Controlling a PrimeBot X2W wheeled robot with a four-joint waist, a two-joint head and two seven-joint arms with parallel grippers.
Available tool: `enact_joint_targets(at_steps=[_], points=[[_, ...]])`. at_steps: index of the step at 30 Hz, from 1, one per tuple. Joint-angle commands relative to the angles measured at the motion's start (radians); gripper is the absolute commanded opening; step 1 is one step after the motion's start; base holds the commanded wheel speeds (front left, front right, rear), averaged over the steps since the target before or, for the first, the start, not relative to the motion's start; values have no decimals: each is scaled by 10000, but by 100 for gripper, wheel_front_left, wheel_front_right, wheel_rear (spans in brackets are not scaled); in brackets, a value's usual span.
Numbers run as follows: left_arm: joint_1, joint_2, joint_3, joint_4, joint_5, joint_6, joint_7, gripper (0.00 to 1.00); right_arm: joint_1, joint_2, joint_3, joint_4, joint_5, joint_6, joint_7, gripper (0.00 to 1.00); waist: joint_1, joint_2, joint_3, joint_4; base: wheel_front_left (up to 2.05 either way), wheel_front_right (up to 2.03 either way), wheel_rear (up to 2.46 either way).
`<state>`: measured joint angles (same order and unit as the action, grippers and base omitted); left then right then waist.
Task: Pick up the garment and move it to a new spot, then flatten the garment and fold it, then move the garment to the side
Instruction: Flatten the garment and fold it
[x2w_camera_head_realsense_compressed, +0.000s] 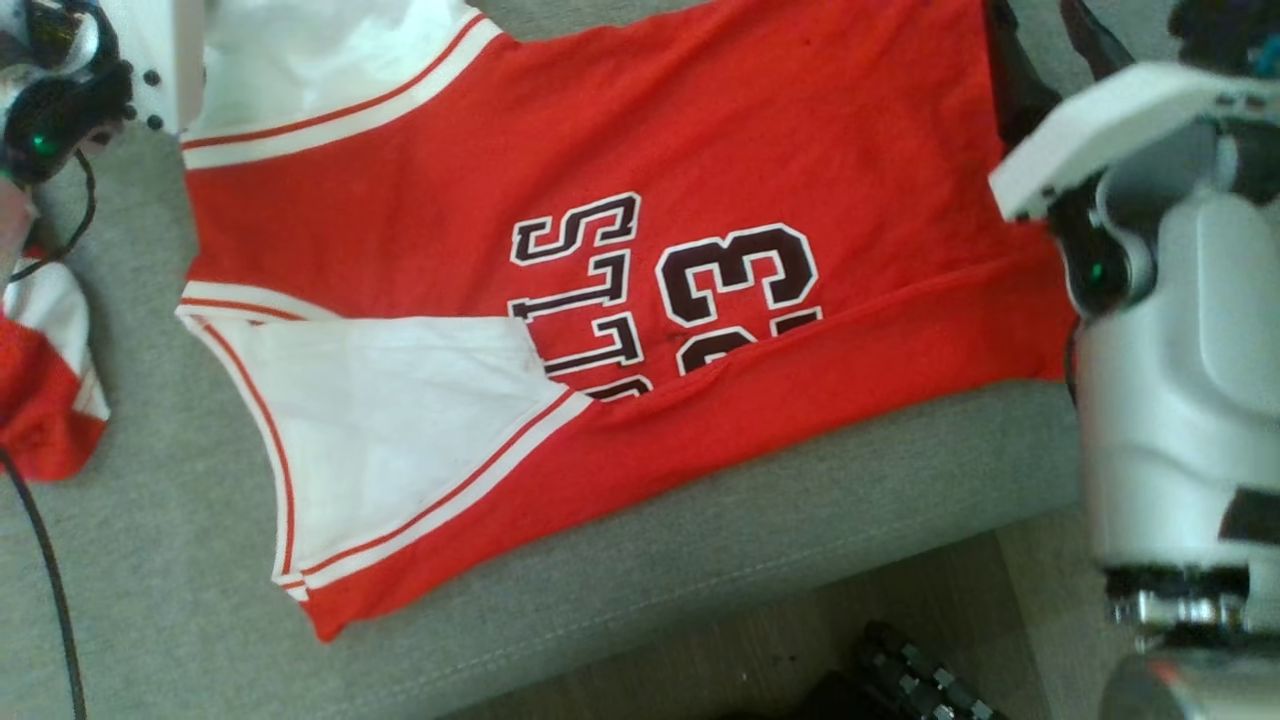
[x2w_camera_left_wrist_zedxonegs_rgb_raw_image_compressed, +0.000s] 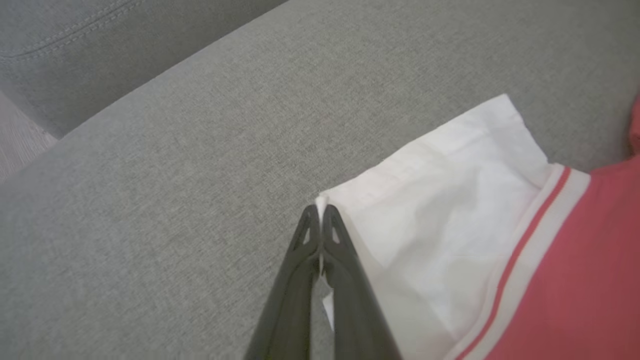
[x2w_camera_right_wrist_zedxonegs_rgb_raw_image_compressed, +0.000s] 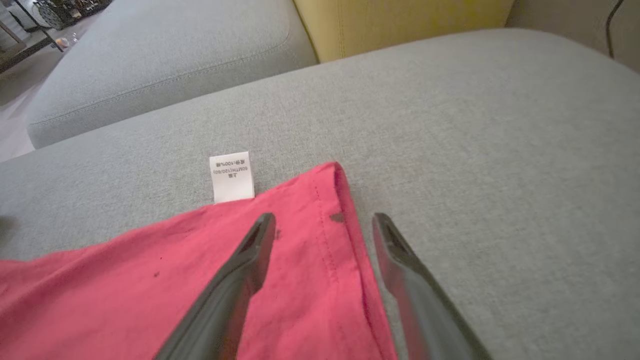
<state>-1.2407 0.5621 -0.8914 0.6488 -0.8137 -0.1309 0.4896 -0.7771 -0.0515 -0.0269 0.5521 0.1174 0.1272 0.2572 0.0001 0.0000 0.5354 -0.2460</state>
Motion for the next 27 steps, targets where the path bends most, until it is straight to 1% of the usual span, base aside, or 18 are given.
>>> enact_joint_targets(at_steps=[1,5,10,11,13,19,23,27], points=[[-428,457,299,-277,-51,3,-99,0,-396,12,111,66,105,35,168,100,-1,0,-12,103,0,0,0],[-578,438,71,-361,-217,3,-59,0,-1477,12,-275,1324,140,35,524,100,-1,0,32,282,0,0,0],[-775,491,-198,-407,-360,2,-65,0,-2575,12,-555,2754,-248,35,1090,100,-1,0,115,400,0,0,0],[-829,519,-297,-404,-420,2,-83,0,-2968,12,-594,3213,-472,35,1204,100,-1,0,136,423,0,0,0],[-869,537,-389,-396,-494,2,-87,0,-3321,12,-731,3658,-758,35,1357,100,-1,0,146,443,0,0,0],[-1017,547,-673,-398,-648,2,-145,0,-4181,12,-1436,4580,-1829,35,1836,100,-1,0,198,541,0,0,0],[-1120,498,-848,-398,-758,2,-200,0,-4588,12,-2098,4824,-2534,35,1955,100,-1,0,232,657,0,0,0],[-1200,488,-1011,-377,-872,2,-254,0,-4867,12,-2553,5065,-3017,35,2014,100,-1,0,260,740,0,0,0]])
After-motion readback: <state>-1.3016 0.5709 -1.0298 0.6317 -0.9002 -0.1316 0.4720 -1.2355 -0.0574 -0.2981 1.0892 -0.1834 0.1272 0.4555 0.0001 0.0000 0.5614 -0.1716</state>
